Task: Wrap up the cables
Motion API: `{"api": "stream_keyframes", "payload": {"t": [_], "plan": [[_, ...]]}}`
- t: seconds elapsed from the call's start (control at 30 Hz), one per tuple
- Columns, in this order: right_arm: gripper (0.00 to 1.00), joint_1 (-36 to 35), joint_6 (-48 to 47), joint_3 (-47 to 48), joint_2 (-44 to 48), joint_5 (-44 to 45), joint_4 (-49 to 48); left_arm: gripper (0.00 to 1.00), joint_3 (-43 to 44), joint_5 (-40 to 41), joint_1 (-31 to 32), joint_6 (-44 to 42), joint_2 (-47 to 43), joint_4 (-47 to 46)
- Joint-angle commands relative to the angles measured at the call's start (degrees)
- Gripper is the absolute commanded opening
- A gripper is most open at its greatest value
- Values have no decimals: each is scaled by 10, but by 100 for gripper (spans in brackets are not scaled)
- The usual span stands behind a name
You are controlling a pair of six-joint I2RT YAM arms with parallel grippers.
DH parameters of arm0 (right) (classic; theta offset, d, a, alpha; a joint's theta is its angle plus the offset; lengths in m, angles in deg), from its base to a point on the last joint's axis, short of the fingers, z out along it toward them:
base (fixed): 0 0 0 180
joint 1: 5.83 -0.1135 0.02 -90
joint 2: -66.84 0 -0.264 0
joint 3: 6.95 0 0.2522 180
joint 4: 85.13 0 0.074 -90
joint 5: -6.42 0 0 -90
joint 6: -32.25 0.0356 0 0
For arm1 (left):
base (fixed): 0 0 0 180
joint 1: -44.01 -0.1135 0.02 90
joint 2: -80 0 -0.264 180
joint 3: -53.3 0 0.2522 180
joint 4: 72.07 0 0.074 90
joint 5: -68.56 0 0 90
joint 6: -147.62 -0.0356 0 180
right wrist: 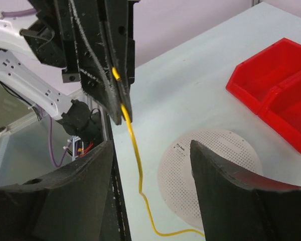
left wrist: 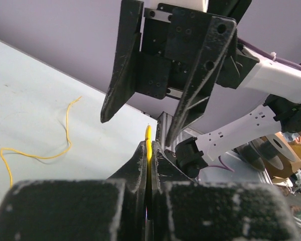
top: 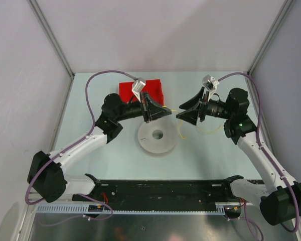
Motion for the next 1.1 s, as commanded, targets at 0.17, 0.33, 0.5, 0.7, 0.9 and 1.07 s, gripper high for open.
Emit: {"api": "stream_keyframes", "payload": {"t": [0.17, 0.33, 0.5, 0.7, 0.9, 1.07], "plan": [[34, -11, 97, -21, -19, 30, -174, 0, -11, -3, -3, 19, -17, -48], [3, -8, 108, -23, -20, 22, -196, 3, -14, 1, -7, 20, -14, -49], [0, 49, 77, -20, -3, -13, -157, 61, -47, -10, -60, 5, -38, 2], [0, 119, -239, 50, 22, -14, 213, 80, -130, 18, -177, -141, -110, 165], [0, 128, -476, 92, 17, 135, 426, 88, -159, 4, -233, -191, -66, 277], [0, 158, -537, 98, 9, 186, 469, 95, -152, -3, -237, -175, 14, 287]]}}
